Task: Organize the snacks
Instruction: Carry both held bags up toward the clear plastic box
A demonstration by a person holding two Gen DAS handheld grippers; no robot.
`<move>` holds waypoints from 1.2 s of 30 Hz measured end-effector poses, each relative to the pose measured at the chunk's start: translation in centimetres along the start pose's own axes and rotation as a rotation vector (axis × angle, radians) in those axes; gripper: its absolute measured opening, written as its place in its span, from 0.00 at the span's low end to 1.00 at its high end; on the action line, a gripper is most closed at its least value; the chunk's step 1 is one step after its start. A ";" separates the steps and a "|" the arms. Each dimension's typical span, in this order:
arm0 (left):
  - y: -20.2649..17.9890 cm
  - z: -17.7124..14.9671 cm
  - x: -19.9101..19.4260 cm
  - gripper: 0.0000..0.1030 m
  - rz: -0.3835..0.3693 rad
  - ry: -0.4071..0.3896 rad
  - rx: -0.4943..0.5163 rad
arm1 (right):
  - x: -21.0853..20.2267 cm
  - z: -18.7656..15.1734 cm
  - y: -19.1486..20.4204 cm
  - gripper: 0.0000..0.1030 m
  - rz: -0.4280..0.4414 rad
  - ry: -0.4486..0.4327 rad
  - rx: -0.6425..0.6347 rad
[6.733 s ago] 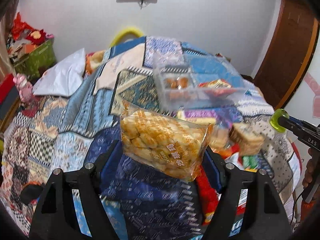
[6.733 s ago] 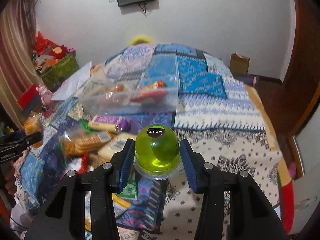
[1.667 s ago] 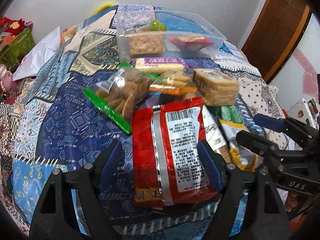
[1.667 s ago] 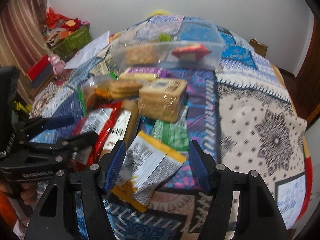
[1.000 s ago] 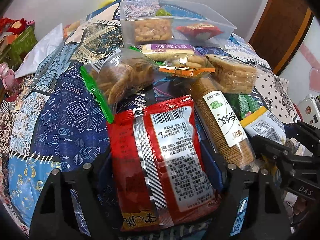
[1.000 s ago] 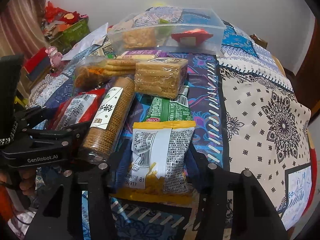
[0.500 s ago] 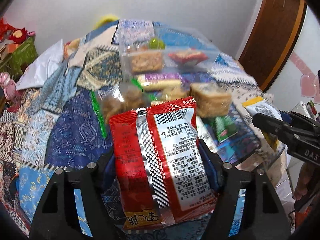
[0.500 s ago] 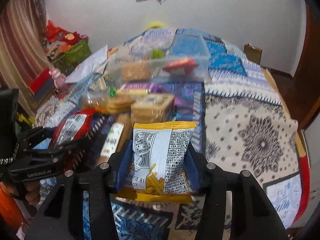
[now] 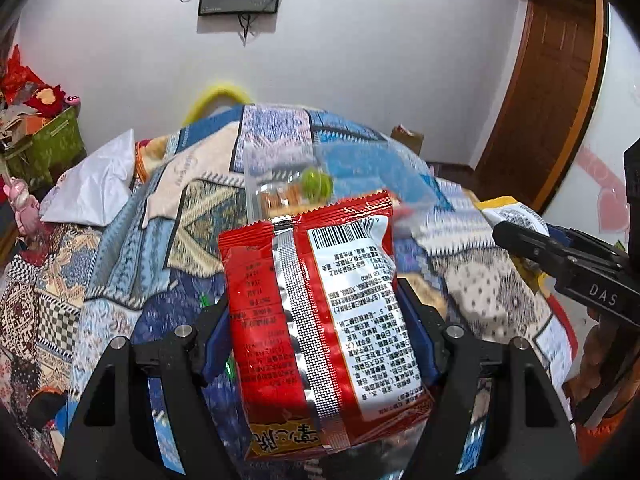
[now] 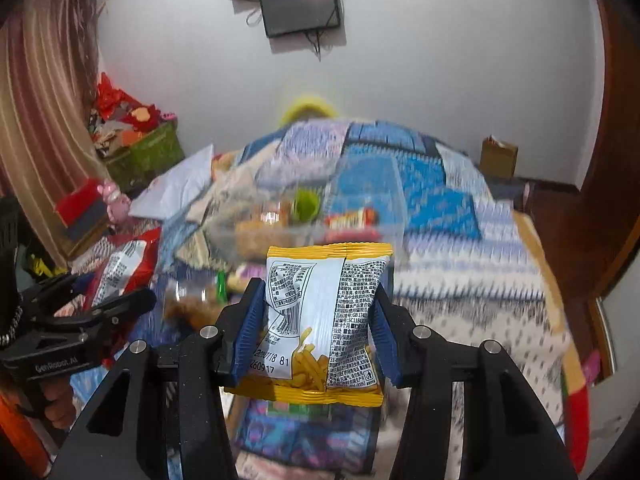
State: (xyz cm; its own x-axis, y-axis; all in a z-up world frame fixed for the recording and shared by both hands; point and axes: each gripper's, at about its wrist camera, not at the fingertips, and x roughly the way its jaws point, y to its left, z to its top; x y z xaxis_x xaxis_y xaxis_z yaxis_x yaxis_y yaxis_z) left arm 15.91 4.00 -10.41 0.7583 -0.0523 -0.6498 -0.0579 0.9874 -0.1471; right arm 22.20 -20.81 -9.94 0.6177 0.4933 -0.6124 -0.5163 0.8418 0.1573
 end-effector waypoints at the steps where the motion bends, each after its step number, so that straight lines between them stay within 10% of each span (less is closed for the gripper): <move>1: 0.1 0.5 0.1 0.70 -0.002 -0.007 -0.005 | 0.1 0.6 0.0 0.45 -0.002 -0.015 -0.002; 36: -1.1 10.8 18.9 0.70 0.013 0.075 -0.071 | 12.2 7.0 -5.3 0.46 -0.048 0.028 0.021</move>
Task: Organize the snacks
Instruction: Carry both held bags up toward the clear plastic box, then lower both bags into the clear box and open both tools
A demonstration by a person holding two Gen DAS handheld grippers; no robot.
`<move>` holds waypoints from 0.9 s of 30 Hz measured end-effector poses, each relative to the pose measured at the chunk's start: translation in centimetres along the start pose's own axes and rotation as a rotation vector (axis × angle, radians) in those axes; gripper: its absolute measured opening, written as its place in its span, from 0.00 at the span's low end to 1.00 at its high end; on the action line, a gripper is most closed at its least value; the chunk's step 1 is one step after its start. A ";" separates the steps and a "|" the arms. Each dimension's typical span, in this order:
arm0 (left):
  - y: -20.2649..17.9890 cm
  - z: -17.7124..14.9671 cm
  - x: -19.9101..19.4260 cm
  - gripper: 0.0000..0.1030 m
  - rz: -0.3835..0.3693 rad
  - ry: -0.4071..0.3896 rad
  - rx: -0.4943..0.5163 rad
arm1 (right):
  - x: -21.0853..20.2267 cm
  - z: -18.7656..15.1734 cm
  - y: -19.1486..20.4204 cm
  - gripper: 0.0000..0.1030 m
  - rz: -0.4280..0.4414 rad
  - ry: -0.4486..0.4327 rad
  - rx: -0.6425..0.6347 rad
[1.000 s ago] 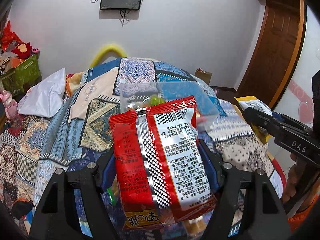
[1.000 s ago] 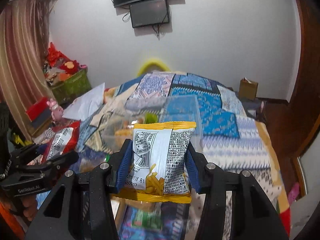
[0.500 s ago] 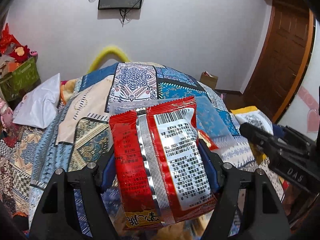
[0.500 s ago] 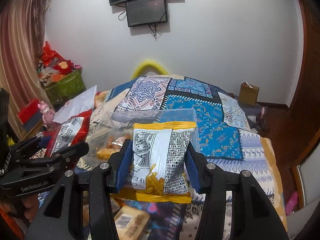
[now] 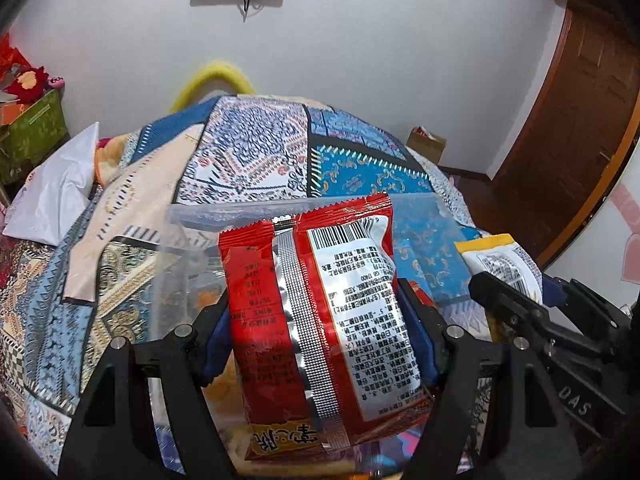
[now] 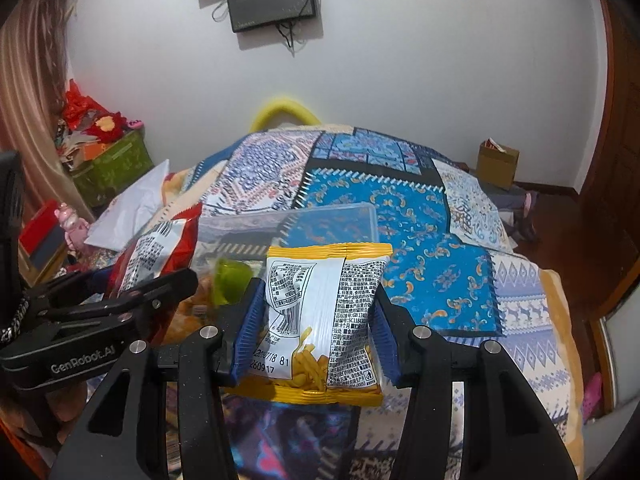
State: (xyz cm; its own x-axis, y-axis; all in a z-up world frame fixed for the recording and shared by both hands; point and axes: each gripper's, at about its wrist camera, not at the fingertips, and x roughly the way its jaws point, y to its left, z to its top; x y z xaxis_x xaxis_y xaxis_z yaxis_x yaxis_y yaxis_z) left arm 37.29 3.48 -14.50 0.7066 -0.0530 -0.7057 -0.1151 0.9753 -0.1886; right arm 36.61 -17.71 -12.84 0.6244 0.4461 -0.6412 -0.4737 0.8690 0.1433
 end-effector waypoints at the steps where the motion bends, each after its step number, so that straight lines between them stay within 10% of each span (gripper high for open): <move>1: -0.1 0.1 0.6 0.70 0.003 0.008 0.003 | 0.3 0.0 -0.2 0.46 0.001 0.006 0.001; 27: 1.8 -0.1 1.6 0.73 0.034 0.032 -0.012 | 3.9 -0.4 0.2 0.53 0.063 0.128 0.011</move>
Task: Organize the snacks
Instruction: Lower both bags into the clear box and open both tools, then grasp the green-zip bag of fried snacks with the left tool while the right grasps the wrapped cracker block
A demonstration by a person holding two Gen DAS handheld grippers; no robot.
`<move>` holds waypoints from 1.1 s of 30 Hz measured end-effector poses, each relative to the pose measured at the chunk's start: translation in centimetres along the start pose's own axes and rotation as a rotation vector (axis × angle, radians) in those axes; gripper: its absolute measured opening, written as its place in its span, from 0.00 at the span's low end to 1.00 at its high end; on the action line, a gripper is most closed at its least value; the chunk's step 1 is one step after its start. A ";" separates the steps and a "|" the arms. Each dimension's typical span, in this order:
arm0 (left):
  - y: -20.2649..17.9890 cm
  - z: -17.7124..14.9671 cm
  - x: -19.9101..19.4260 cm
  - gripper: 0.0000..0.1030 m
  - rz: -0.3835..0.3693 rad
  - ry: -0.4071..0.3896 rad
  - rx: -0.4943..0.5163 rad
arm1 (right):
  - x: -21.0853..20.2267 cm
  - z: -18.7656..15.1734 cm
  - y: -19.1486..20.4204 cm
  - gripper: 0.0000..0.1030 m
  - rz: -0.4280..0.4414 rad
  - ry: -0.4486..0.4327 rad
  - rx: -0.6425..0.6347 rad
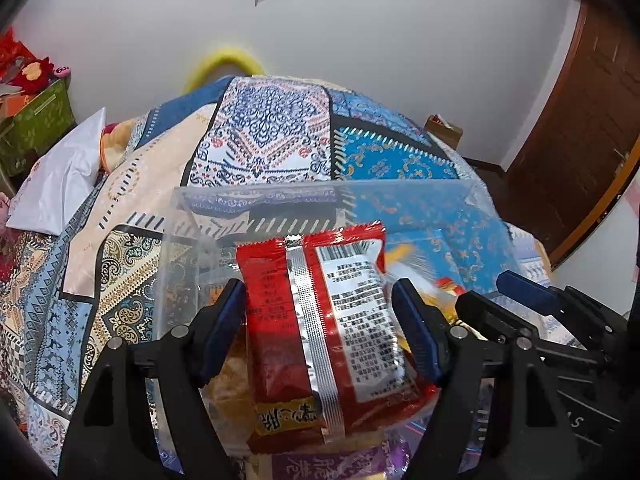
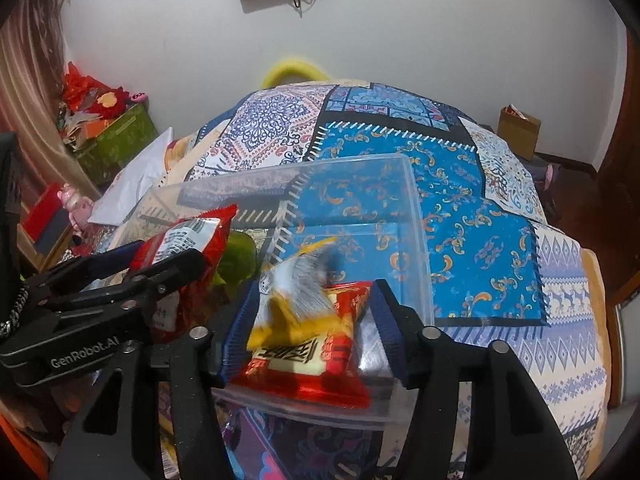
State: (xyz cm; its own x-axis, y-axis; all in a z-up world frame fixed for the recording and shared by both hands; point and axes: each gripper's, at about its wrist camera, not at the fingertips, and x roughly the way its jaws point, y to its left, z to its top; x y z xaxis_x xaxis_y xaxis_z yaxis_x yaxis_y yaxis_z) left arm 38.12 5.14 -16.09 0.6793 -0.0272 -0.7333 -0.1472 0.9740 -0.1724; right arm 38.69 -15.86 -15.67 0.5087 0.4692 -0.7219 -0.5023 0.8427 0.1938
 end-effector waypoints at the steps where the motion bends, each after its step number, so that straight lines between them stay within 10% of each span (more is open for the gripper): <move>1: -0.1 0.0 -0.6 0.73 -0.005 -0.008 0.001 | -0.3 0.0 0.0 0.54 0.000 -0.005 0.000; 19: -0.5 -1.9 -12.5 0.80 -0.016 -0.118 0.083 | -9.0 -1.8 2.3 0.59 -0.024 -0.120 -0.046; 33: 4.4 -9.4 -15.1 0.80 0.041 -0.016 0.094 | -9.9 -7.0 5.3 0.60 -0.004 -0.063 -0.064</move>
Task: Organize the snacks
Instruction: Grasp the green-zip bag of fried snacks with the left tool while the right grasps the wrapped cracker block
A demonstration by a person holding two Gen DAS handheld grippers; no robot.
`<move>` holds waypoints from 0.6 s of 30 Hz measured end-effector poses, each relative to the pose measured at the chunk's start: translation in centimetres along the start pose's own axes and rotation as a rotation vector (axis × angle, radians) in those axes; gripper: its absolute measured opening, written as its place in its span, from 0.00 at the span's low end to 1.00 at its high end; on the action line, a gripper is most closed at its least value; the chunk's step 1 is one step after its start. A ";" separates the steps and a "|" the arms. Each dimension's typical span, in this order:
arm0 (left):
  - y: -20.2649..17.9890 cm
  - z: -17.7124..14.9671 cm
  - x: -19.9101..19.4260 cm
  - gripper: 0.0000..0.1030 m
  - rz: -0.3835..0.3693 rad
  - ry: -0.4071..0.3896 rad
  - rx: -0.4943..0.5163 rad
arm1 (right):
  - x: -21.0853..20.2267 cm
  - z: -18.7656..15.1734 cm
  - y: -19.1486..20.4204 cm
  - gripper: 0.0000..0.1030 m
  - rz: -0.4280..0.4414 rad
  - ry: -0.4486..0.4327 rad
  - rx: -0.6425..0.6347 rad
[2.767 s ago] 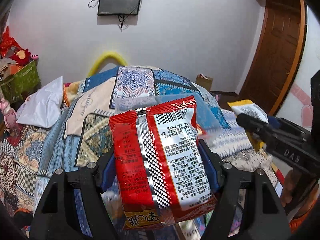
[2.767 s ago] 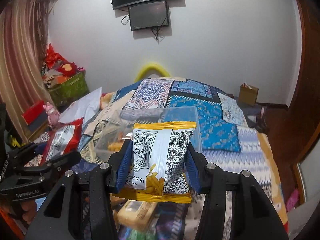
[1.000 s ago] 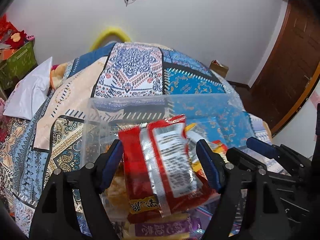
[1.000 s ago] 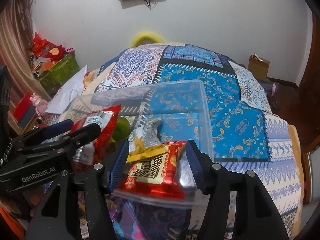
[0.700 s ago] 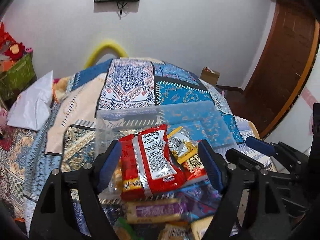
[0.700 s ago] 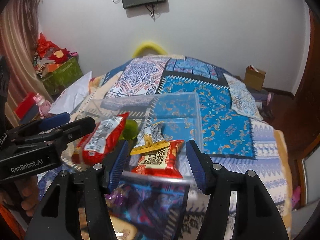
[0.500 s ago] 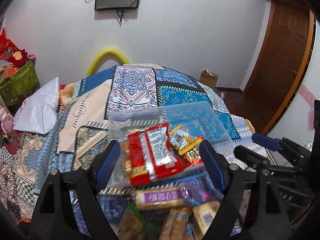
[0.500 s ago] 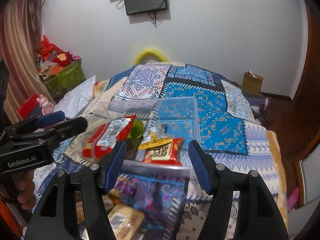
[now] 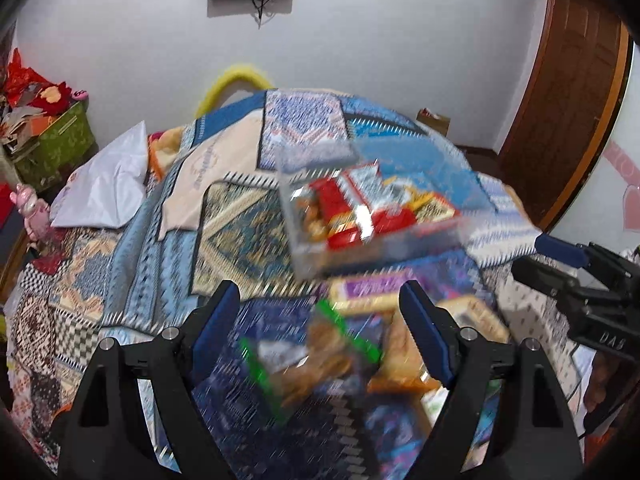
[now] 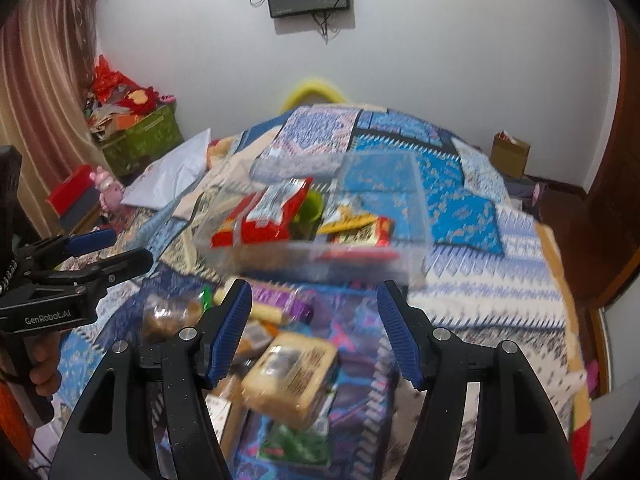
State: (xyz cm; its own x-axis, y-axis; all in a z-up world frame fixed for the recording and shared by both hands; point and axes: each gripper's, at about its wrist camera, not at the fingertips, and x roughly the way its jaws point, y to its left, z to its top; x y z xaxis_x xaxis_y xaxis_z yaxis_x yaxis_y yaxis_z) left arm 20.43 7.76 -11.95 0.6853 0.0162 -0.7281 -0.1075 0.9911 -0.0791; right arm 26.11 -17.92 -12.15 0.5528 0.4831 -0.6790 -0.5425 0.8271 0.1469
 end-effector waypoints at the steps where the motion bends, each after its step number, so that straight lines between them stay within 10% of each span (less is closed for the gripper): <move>1: 0.4 -0.6 0.0 0.80 0.005 0.009 0.002 | 0.3 -0.4 0.2 0.60 0.006 0.012 0.002; 18: 2.4 -6.5 4.8 0.80 0.010 0.178 0.021 | 4.5 -5.5 2.0 0.62 0.004 0.170 0.017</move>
State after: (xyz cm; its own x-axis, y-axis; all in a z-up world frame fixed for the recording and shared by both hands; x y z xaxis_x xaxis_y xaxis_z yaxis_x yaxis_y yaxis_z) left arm 18.77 9.35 -20.02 0.5457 0.0042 -0.8380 -0.0976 0.9935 -0.0586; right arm 24.06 -15.66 -18.89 0.4347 0.4322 -0.7901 -0.5327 0.8308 0.1614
